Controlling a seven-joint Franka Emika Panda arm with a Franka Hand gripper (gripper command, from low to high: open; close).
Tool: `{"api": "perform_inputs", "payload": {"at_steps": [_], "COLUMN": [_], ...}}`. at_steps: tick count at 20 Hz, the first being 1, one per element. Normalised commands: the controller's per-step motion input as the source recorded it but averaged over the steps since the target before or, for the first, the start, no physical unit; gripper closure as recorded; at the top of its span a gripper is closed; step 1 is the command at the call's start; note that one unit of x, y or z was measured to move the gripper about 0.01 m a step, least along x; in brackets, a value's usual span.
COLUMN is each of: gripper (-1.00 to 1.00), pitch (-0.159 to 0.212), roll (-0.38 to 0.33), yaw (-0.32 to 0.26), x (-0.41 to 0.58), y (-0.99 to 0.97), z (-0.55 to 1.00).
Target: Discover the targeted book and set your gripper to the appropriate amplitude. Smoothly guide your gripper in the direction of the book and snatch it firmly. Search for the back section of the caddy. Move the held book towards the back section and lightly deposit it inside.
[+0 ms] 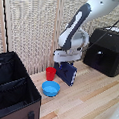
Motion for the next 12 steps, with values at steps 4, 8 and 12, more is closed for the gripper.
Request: {"api": "perform_inputs", "payload": {"at_steps": [4,8,12], "gripper": [1.0,1.0,1.0], "pitch": [-0.002,-0.082,-0.053], "roll": [-0.068,-0.146,-0.141], "yaw": [0.088,0.012,-0.15], "x": [0.147,-0.004,-0.134], "y": [0.19,0.32,0.4], "z": [-0.15,0.0,0.21]}}
